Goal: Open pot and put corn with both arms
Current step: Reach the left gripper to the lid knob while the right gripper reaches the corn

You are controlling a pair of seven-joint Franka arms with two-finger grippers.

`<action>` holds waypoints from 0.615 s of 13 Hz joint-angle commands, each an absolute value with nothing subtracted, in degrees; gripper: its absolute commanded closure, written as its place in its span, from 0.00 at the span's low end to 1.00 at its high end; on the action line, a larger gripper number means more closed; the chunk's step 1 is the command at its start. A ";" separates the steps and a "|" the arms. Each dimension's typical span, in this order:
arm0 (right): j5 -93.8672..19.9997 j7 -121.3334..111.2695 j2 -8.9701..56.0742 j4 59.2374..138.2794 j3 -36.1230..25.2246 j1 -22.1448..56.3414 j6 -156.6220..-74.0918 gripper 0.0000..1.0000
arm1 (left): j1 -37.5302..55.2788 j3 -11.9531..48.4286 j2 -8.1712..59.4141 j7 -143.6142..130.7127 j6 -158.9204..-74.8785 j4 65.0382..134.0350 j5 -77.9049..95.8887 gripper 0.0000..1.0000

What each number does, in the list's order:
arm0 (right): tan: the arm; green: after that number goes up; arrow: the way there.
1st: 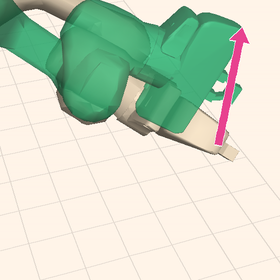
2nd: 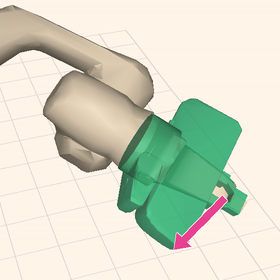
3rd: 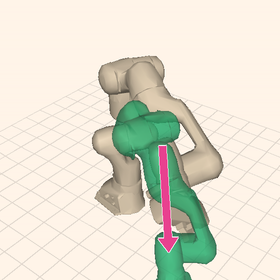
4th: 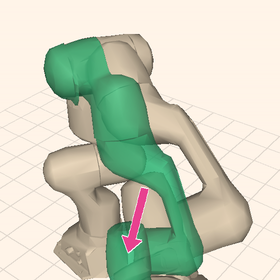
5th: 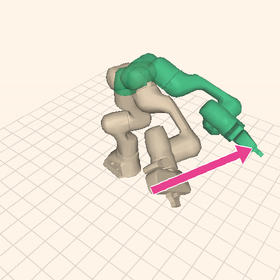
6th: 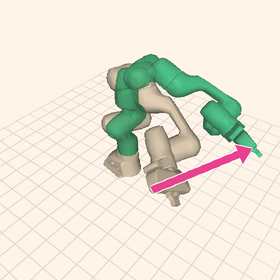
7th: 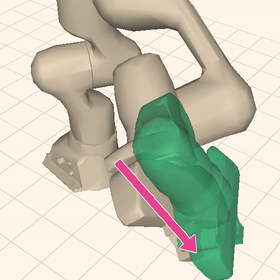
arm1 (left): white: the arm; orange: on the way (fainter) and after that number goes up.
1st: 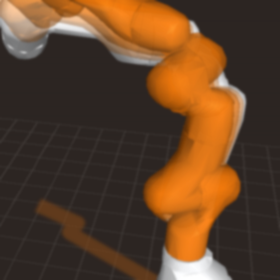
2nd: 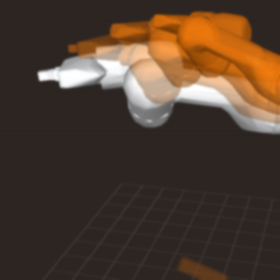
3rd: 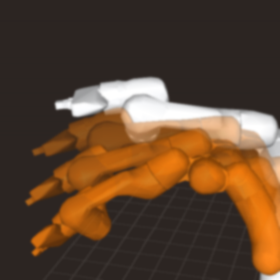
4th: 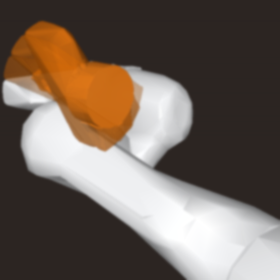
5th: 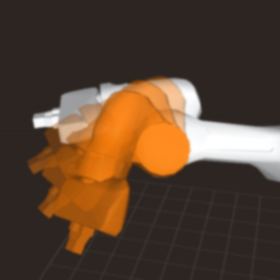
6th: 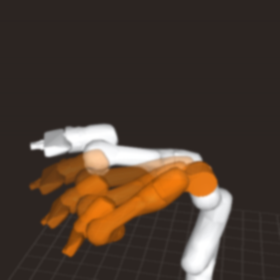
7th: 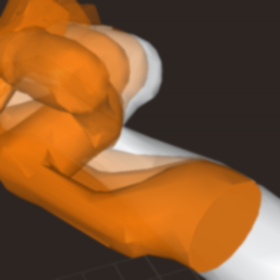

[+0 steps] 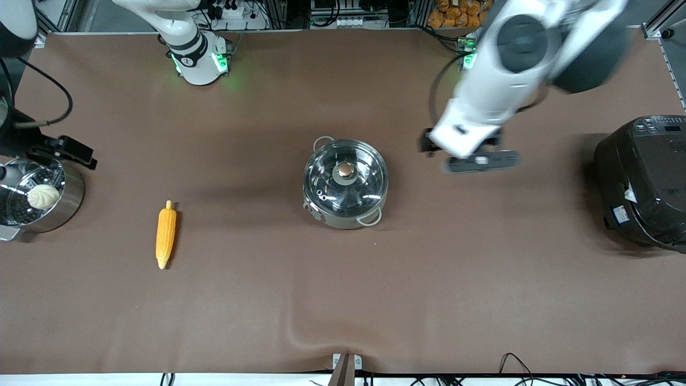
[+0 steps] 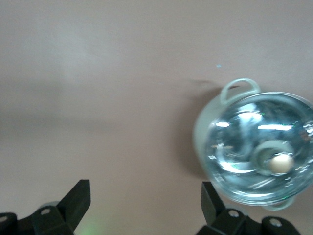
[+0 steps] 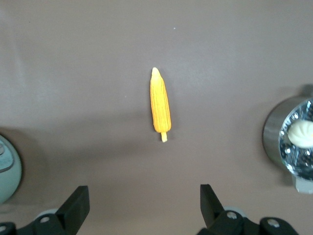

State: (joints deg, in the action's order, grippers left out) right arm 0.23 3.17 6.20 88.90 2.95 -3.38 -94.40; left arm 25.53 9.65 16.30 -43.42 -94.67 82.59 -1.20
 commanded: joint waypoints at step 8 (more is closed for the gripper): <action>1.14 -0.35 25.37 101.78 3.08 -5.01 -129.18 0.00 | 38.76 8.53 34.09 -71.19 -107.05 74.79 -1.85 0.00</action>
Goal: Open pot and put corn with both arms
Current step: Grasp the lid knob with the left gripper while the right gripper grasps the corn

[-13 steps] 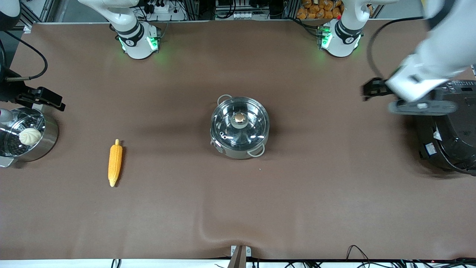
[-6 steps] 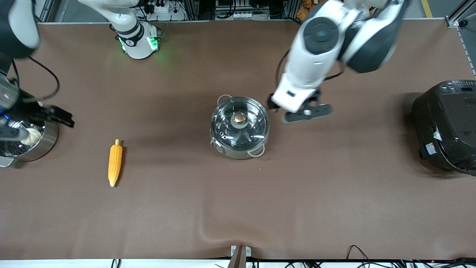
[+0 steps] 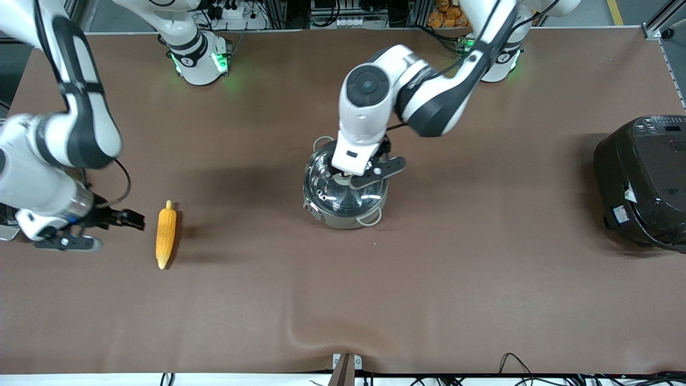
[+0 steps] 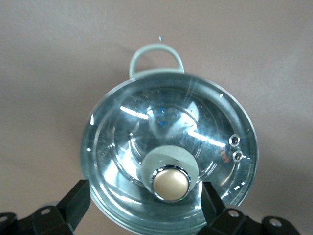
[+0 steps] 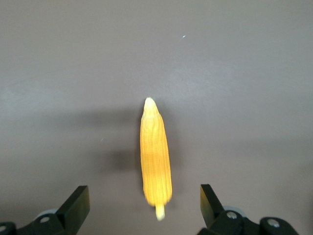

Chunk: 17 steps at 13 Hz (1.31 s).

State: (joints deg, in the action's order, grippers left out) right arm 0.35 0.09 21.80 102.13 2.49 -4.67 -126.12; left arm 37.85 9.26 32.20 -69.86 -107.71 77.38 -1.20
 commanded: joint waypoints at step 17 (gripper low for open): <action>1.67 -5.28 37.35 103.80 3.08 -4.92 -136.85 0.19 | 40.61 8.61 37.79 -72.07 -109.34 75.32 -2.37 0.84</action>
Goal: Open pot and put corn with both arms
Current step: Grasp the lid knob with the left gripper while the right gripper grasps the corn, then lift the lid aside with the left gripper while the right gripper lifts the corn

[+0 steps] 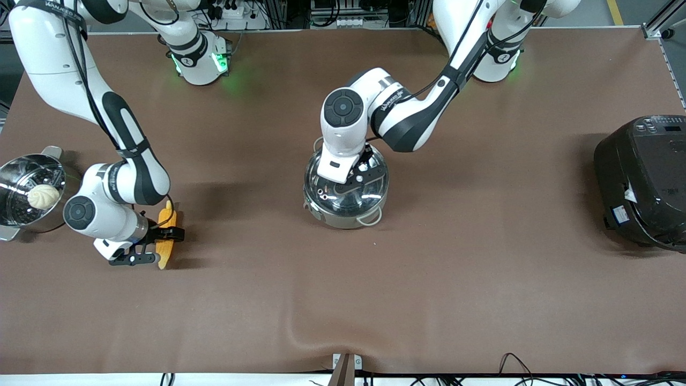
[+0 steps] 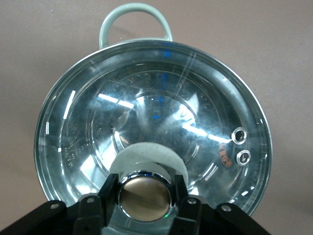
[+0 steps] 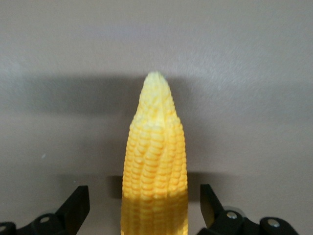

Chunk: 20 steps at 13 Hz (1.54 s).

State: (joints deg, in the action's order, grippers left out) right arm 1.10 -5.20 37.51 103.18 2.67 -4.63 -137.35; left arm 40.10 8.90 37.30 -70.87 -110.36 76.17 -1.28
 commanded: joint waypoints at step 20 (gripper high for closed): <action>1.14 29.40 29.79 74.45 9.05 16.58 -94.66 1.00 | 10.30 8.96 12.92 -29.38 -94.82 89.54 -2.11 1.00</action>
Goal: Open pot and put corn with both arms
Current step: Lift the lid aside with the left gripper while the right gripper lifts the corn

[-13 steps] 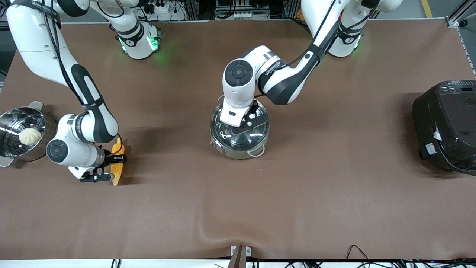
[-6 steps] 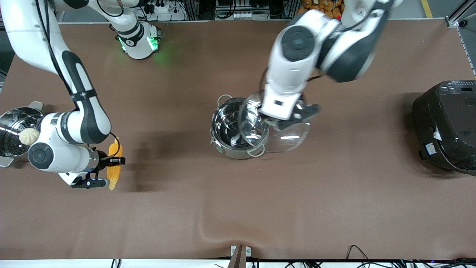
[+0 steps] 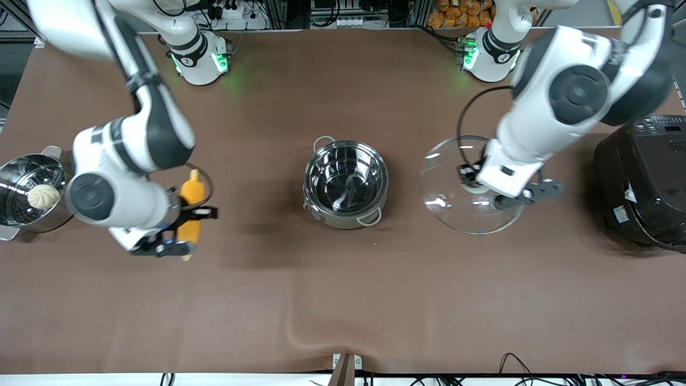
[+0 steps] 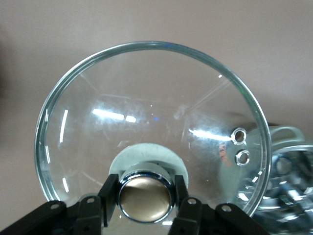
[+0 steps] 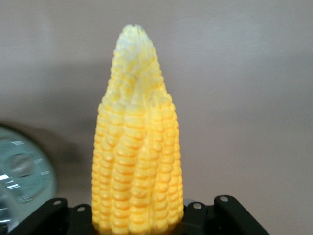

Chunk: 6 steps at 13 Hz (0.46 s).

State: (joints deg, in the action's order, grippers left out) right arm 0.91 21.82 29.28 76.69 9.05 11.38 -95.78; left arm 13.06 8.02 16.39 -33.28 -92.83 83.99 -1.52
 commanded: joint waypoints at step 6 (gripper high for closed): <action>1.14 46.31 31.90 73.65 8.26 32.59 -97.82 1.00 | 6.52 8.79 10.99 -27.16 -112.03 106.94 -3.94 1.00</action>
